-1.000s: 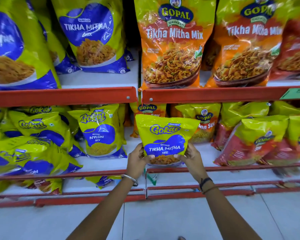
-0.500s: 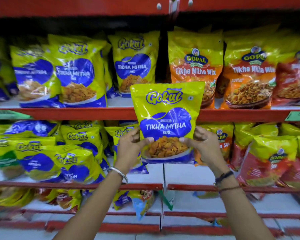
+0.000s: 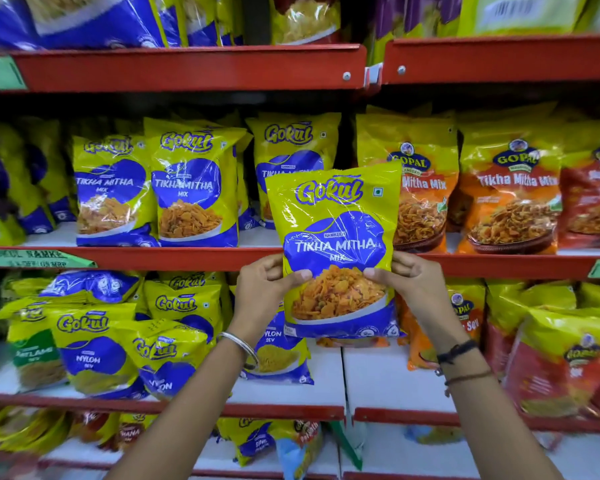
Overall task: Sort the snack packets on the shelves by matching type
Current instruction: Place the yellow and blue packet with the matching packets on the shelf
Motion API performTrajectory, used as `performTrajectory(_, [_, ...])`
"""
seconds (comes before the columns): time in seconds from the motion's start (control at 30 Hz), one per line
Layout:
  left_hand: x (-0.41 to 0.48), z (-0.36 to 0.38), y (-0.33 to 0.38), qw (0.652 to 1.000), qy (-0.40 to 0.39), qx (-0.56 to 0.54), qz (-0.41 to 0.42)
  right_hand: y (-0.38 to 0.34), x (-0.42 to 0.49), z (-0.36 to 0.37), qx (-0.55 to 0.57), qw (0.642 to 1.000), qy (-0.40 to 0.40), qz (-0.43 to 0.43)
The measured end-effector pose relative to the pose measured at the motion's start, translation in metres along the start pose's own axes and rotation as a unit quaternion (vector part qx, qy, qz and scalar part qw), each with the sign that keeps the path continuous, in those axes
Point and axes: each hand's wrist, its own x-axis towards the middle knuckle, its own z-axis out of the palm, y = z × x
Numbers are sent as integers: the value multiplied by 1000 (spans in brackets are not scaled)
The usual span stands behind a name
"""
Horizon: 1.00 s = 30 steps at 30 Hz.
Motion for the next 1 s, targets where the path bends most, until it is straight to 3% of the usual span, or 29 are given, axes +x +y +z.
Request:
performTrajectory(0.4, [87, -19, 28, 989, 56, 46, 127, -17, 103, 43, -30, 995, 6, -90])
performTrajectory(0.57, [119, -23, 13, 990, 82, 49, 102, 9, 135, 58, -44, 996, 20, -70])
performTrajectory(0.77, [154, -38, -4, 986, 79, 136, 60, 31, 155, 65, -54, 997, 46, -31])
performTrajectory(0.9, [163, -33, 6, 995, 68, 41, 52, 24, 157, 73, -80, 994, 68, -38])
performTrajectory(1.0, [202, -23, 23, 992, 114, -41, 28, 7, 195, 91, -69, 986, 123, -84])
